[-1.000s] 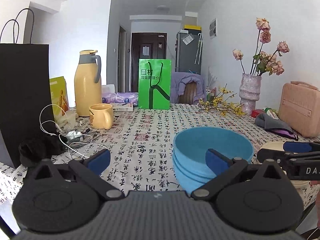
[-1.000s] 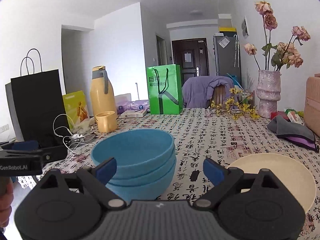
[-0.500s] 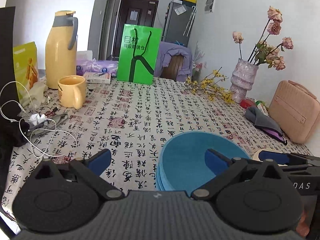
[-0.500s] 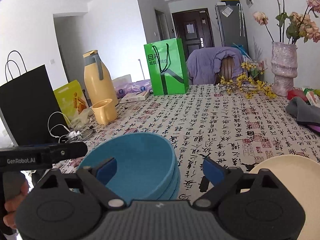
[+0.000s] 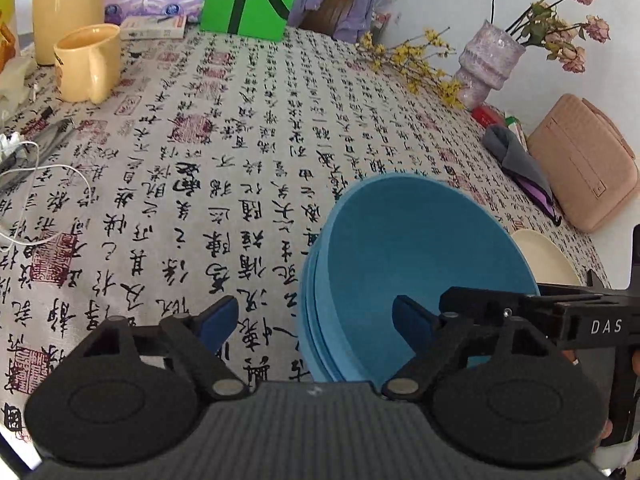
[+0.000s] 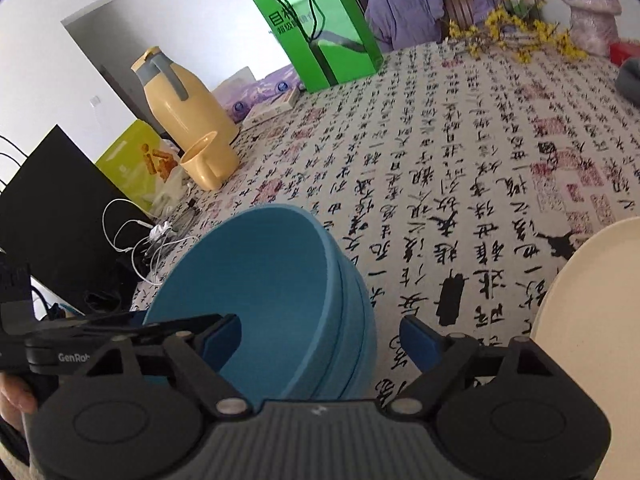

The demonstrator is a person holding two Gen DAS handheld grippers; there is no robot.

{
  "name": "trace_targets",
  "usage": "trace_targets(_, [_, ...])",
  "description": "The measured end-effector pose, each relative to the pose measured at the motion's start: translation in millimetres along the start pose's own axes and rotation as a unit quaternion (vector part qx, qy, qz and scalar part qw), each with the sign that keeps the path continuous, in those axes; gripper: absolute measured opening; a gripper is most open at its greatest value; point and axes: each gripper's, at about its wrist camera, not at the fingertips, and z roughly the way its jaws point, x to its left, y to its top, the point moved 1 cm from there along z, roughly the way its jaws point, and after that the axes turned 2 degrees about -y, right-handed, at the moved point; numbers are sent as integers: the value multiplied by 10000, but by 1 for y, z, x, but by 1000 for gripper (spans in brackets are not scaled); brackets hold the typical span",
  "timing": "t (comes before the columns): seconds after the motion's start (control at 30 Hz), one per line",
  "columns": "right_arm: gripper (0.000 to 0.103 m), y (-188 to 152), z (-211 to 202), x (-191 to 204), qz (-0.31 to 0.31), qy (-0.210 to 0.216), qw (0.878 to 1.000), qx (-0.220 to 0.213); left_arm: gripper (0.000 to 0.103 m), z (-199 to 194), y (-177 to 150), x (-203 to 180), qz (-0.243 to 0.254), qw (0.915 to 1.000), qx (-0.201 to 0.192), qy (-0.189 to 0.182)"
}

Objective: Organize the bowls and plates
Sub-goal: 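Lift the bowl stack with both tools and carry it to the cream plates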

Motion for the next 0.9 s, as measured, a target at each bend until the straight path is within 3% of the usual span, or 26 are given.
trace_targets(0.1, [79,3,11,-6,269,273,9982,472,72,12,6,3,-79,9980,564,-258])
trace_targets(0.17, [75,5,18,-10,423,313,9956,770,57,22,9,6,-166,9942,990,-396])
trace_targets(0.23, [57,7,26,-14,529,256,9929,1034,48,28,10,6,-124,9926,1117,-464])
trace_targets(0.3, [43,8,33,-20,646,160,9898,1263,45,27,14,3,-73,9922,1179,-392])
trace_targets(0.33, [41,9,34,-22,676,134,9888,1321,44,27,15,3,-107,9919,1213,-373])
trace_targets(0.57, [37,17,37,-30,797,295,9839,1575,41,26,20,6,-366,9904,1293,-325])
trace_targets(0.9, [36,27,38,-35,773,411,9840,1550,31,17,26,6,-482,9930,1061,-186])
